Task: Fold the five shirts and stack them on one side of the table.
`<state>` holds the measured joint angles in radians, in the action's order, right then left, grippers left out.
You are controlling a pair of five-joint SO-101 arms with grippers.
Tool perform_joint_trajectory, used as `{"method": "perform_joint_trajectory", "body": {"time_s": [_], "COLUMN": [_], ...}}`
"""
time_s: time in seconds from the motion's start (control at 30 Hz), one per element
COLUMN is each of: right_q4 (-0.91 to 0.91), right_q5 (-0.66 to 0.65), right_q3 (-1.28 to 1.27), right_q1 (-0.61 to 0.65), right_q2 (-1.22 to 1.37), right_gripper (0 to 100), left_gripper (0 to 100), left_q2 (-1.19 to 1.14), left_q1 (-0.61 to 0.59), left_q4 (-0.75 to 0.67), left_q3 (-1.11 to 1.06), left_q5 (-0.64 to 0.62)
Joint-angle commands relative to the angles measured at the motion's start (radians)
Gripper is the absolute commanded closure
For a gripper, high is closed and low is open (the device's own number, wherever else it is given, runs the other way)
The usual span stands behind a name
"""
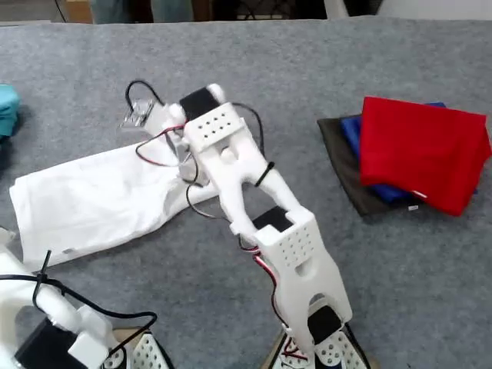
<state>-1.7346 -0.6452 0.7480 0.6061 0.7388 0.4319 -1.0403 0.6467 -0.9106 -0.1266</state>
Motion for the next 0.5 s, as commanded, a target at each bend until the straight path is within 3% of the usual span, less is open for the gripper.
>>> {"method": "perform_joint_trajectory", "body": {"time_s": [0.0, 0.47], "right_q4": [0.077, 0.476], "right_q5": [0.008, 0.008], "right_q3": [-0.013, -0.010], "right_q1": [0.037, 0.064], "right_q2": [-0.033, 0.097], "right_gripper": [98.5, 98.4], "left_gripper": [97, 97], "left_q2": [0.020, 0.020], "left_q1": [0.021, 0.033], "left_q4": [-0.014, -0.011], "left_q3": [0.004, 0.002], "left_q5": [0.006, 0.006]}}
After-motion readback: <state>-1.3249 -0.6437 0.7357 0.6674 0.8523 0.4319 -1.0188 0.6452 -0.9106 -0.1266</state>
